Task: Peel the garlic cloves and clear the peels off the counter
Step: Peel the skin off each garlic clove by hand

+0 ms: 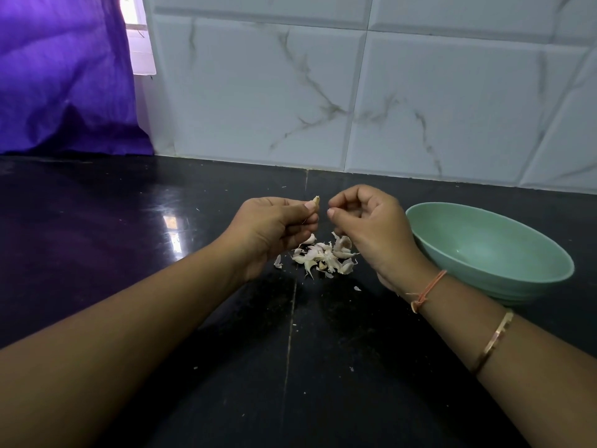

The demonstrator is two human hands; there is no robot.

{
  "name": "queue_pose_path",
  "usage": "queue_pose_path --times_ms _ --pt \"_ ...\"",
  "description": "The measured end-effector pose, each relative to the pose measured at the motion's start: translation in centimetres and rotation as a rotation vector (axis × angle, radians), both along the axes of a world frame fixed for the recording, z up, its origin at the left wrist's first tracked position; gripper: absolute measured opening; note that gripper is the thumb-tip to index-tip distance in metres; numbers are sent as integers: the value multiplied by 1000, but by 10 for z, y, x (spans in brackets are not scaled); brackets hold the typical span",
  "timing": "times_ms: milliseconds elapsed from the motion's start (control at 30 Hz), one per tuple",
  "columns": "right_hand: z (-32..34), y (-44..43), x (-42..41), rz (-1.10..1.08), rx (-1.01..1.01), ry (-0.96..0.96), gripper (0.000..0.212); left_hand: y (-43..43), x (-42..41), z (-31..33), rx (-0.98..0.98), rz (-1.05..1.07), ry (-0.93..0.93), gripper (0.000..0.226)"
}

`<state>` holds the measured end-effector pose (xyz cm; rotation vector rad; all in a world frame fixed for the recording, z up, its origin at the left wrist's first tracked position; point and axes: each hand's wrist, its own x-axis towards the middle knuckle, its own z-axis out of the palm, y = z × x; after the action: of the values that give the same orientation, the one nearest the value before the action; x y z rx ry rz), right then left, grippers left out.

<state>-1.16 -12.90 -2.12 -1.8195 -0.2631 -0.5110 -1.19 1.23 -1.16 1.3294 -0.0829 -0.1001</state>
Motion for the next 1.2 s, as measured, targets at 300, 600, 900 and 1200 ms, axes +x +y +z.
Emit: queue_pose_path --times_ms 300,600,900,1200 --pt "3 1 -4 119 23 -19 10 -2 -2 -2 100 -41 -67 12" --pt "3 4 0 82 48 -15 22 -6 -2 -4 174 -32 -178 18" --pt "3 3 -2 134 72 1 15 -4 0 -2 201 55 -211 20" --pt "-2 1 3 -164 -548 -491 14 -2 -2 -2 257 65 -244 12"
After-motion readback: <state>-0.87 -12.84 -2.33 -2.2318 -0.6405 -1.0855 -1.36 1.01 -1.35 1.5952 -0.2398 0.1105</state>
